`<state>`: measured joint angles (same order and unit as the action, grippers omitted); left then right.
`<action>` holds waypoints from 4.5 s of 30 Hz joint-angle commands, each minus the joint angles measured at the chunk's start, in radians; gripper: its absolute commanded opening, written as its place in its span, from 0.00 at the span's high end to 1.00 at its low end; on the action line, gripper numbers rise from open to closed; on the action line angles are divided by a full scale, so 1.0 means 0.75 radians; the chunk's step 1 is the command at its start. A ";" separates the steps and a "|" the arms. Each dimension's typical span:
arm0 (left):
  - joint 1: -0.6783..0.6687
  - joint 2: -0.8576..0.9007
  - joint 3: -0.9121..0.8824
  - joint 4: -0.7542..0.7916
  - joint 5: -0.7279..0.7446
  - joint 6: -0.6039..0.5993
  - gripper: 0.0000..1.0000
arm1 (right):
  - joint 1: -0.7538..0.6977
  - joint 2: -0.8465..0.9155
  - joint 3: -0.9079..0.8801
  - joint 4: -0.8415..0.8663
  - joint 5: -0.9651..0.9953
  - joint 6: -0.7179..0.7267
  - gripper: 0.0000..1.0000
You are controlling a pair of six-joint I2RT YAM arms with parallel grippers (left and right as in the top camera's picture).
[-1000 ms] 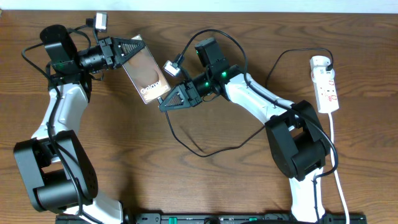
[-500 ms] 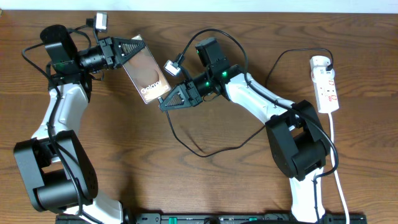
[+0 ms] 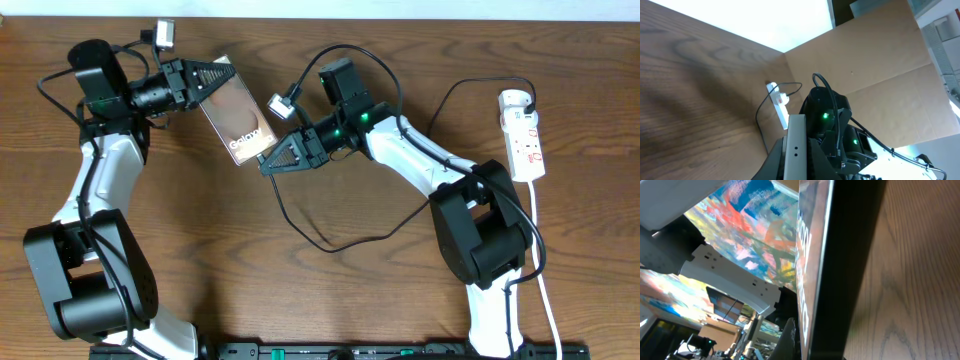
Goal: Plug charger to phone and switch on socket
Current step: 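Push the USB-C plug into the phone's port with the right gripper, then open the right gripper and lower the phone toward the table with the left, then lay the phone flat and open the left gripper, then move the right gripper over the power strip's orange switch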
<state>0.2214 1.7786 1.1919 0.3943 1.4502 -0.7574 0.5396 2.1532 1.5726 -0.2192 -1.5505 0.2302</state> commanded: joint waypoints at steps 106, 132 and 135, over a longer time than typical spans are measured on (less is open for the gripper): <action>0.032 0.399 -0.039 -1.582 -1.463 0.537 0.23 | -0.154 -0.018 0.045 -0.491 1.078 -0.032 0.01; 0.032 -0.702 -0.031 -1.586 -1.471 0.564 0.03 | -0.443 -0.243 0.047 -0.715 1.513 0.074 0.01; 0.032 -0.696 -0.031 -1.587 -1.471 0.564 0.03 | -0.529 -0.385 0.047 -0.776 1.599 0.045 0.01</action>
<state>0.2420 1.2564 1.1641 -0.7952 0.3595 -0.3401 0.2070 2.0167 1.5921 -0.7742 -0.4263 0.3126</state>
